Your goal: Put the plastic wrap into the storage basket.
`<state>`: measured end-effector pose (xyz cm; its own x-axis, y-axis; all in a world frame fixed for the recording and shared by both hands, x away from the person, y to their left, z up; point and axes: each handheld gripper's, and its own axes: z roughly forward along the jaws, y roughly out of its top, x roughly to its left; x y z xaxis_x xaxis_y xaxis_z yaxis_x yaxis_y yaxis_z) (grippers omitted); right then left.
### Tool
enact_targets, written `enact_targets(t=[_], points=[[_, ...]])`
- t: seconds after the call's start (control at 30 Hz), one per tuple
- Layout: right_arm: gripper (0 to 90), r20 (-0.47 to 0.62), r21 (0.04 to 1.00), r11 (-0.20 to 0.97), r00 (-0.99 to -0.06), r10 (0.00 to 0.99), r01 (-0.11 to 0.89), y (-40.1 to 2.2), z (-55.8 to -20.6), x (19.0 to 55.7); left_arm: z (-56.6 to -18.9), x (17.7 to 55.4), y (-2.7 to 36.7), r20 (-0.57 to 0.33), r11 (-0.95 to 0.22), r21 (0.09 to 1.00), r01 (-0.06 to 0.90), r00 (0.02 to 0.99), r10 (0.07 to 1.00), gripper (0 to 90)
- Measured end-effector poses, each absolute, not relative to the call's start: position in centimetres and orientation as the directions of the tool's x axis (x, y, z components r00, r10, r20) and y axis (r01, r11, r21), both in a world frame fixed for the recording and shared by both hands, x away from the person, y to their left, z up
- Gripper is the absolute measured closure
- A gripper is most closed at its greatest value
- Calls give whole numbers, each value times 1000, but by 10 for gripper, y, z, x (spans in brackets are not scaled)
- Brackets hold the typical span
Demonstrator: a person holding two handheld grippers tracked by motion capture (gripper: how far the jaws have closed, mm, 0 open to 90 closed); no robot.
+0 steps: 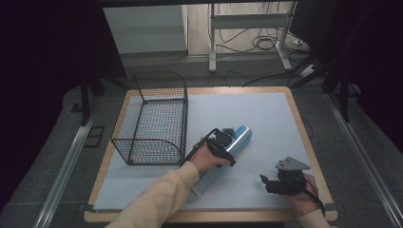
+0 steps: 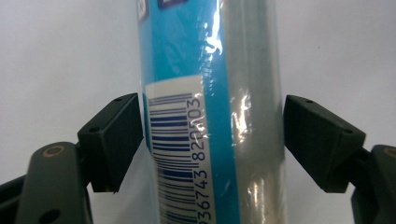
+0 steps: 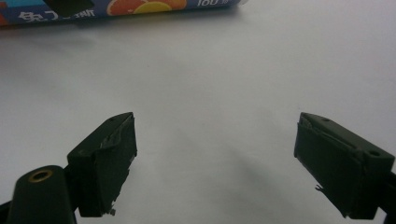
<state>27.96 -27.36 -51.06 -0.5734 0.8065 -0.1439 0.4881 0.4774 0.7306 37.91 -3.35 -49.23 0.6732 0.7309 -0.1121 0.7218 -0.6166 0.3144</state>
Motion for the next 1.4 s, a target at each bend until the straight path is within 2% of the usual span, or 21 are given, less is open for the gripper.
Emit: enact_targets(t=[0.23,0.53,0.83,1.4], points=[[134,-146,728,479,-571,808,491,-273,-511,280,-497,380,-37,-109,-621,293,727,671,734,300],[136,-147,732,474,-565,812,490,-275,-510,280,-495,385,-33,-151,-609,279,743,660,736,312],[137,-152,732,474,-561,814,489,-276,-510,280,-490,386,-31,-134,-636,276,720,684,717,315],[137,-151,733,472,-560,815,489,-276,-510,280,-437,385,-18,-112,-656,324,682,716,689,316]])
